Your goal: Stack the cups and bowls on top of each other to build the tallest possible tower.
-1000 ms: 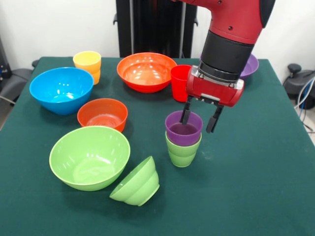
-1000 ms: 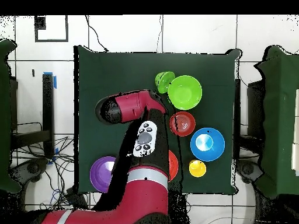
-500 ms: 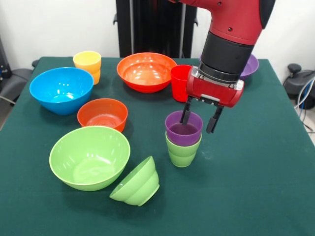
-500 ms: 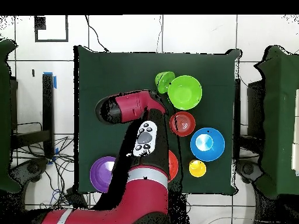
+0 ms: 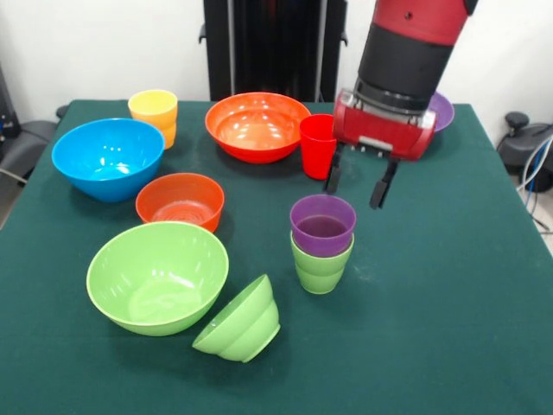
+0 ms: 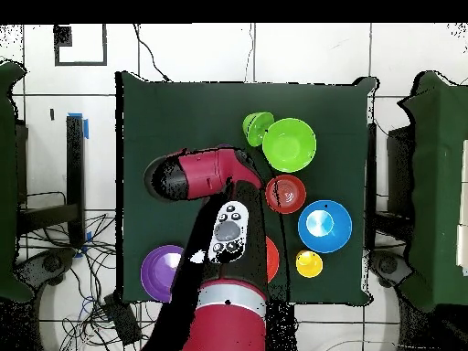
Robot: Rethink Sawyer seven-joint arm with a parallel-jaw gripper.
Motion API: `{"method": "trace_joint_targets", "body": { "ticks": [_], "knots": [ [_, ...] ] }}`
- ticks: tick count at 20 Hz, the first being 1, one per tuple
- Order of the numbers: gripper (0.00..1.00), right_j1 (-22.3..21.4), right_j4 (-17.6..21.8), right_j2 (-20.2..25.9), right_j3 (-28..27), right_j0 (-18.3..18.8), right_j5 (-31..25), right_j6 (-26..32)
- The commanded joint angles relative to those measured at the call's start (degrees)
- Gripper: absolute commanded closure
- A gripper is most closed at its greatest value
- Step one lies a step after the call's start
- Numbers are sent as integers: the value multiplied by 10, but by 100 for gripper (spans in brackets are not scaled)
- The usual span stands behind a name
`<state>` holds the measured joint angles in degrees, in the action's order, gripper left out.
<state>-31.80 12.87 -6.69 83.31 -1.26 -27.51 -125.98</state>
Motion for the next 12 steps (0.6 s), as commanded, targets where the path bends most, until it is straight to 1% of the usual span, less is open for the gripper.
{"method": "trace_joint_targets", "body": {
  "ticks": [1,4,8,12],
  "knots": [
    [0,-29,-10,56,83,-3,0,-29],
    [0,-37,-4,59,110,-2,15,-24],
    [0,-54,2,59,144,-4,18,-19],
    [0,-59,7,60,169,-13,32,-24]
  ]
}}
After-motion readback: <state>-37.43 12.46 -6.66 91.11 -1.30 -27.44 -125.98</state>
